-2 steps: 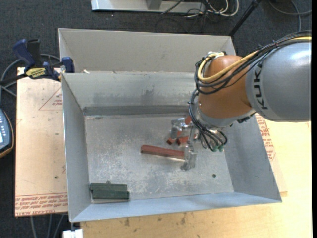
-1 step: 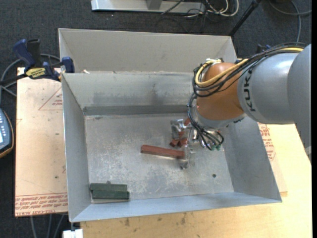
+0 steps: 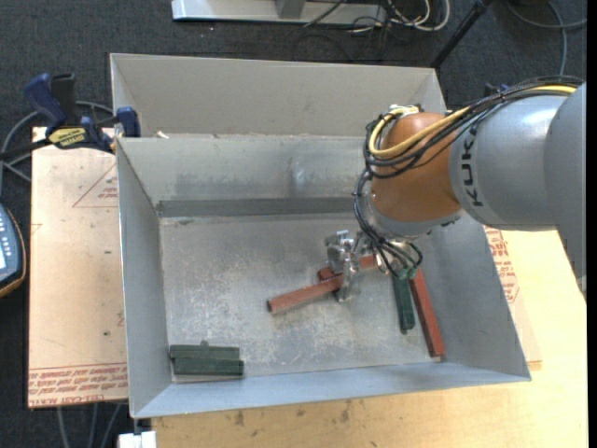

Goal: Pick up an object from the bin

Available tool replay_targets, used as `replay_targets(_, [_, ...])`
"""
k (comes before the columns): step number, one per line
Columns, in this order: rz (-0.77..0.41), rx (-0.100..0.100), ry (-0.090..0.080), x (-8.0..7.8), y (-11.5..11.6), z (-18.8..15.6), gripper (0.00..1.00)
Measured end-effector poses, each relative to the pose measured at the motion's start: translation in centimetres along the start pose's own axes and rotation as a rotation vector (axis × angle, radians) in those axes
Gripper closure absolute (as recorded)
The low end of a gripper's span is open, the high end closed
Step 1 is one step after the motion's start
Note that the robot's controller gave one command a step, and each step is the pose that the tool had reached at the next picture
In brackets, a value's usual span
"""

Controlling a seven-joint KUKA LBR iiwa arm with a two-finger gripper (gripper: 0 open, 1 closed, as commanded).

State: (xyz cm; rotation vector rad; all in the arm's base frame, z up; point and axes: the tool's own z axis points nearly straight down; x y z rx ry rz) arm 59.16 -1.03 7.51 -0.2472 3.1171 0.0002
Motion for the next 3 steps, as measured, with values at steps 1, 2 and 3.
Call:
replay_targets(1, [-0.44, -0.003, 0.003, -2.6, -3.2, 0.1, 1.0])
replay_targets(2, [-0.555, -0.003, 0.0, -0.7, -7.0, 0.1, 1.0])
replay_targets(3, [-0.535, 0.0, 0.005, 4.0, -7.9, -13.8, 1.0])
